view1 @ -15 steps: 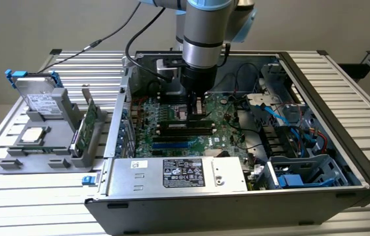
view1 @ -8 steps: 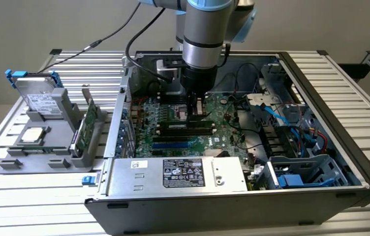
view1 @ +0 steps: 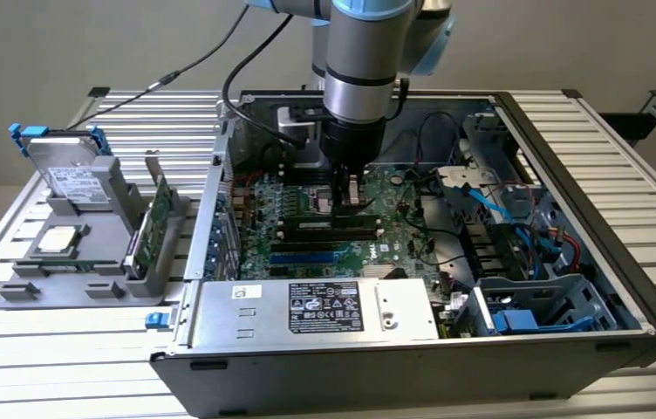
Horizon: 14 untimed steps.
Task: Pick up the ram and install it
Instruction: 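Insert the ram into the slot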
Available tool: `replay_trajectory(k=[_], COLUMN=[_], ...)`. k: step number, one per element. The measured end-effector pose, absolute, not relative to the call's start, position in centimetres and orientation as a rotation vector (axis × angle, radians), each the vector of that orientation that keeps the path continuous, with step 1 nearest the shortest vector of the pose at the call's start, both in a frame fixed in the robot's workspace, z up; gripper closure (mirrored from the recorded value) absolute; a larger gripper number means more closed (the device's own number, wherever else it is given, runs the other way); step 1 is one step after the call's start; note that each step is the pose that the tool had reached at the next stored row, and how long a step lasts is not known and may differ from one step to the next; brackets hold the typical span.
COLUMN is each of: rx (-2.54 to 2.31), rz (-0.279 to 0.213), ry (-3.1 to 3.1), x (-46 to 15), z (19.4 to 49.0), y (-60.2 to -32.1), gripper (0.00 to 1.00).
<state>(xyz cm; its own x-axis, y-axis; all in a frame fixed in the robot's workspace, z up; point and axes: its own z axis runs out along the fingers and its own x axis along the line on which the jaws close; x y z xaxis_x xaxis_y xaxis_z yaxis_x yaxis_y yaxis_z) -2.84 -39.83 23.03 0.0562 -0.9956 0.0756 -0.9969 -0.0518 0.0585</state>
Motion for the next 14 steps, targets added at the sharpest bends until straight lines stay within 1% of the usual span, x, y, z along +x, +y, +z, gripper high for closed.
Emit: replay_trajectory(k=[14], rx=[2.211], rz=[0.020], ry=[-2.095], x=[-2.78], z=[22.62], y=[-40.01], gripper=[0.87])
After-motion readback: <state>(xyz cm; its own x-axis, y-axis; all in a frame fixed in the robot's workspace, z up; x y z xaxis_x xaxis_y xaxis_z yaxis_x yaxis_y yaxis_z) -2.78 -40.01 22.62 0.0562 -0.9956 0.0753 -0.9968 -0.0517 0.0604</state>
